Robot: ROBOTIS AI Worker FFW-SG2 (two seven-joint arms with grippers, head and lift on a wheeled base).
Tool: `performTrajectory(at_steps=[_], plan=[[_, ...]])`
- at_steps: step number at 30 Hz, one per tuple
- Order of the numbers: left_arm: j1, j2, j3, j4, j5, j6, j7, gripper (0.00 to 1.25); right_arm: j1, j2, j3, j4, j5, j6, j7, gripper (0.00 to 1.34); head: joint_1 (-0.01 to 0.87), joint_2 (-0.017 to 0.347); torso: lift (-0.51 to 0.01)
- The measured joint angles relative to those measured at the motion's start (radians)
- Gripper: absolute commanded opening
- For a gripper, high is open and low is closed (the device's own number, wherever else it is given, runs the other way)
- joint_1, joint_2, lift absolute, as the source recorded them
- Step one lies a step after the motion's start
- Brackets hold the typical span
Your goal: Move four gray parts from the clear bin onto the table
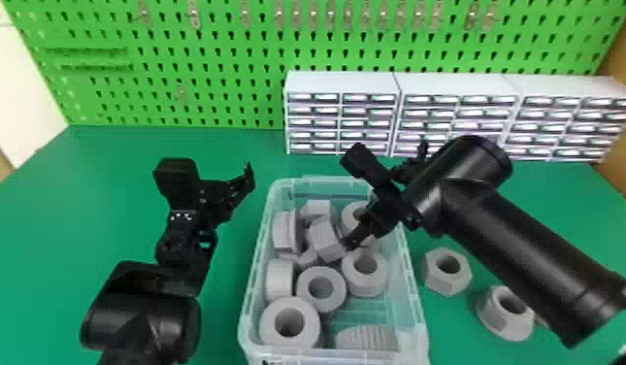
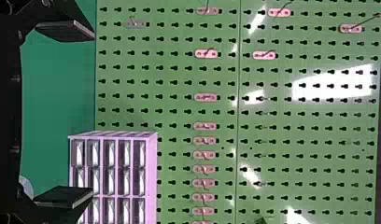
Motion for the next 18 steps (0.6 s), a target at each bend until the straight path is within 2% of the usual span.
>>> performTrajectory(at_steps=[6, 9, 12, 16, 18], plan=[[-0.005, 0.0, -0.003, 0.003, 0.002, -0.002, 0.0, 1.13, 0.001, 0.0, 0.008, 0.012, -0.008, -0.006, 0.0, 1.22, 0.693, 0.072, -0.052], [-0.006, 0.0, -0.004, 0.004, 0.002, -0.003, 0.0, 1.13, 0.001, 0.001, 0.01, 0.017, -0.009, -0.006, 0.0, 1.16, 0.693, 0.072, -0.052], [-0.006, 0.0, -0.005, 0.005, 0.003, -0.004, 0.0, 1.13, 0.0, 0.001, 0.012, 0.021, -0.009, -0.006, 0.0, 1.01, 0.693, 0.072, -0.052], [-0.006, 0.0, -0.005, 0.006, 0.003, -0.005, 0.0, 1.13, -0.001, 0.001, 0.013, 0.023, -0.007, 0.002, 0.0, 0.65, 0.693, 0.072, -0.052], [-0.006, 0.0, -0.006, 0.006, 0.003, -0.005, 0.0, 1.13, -0.002, 0.001, 0.013, 0.023, -0.005, 0.009, 0.0, 0.57, 0.693, 0.072, -0.052]])
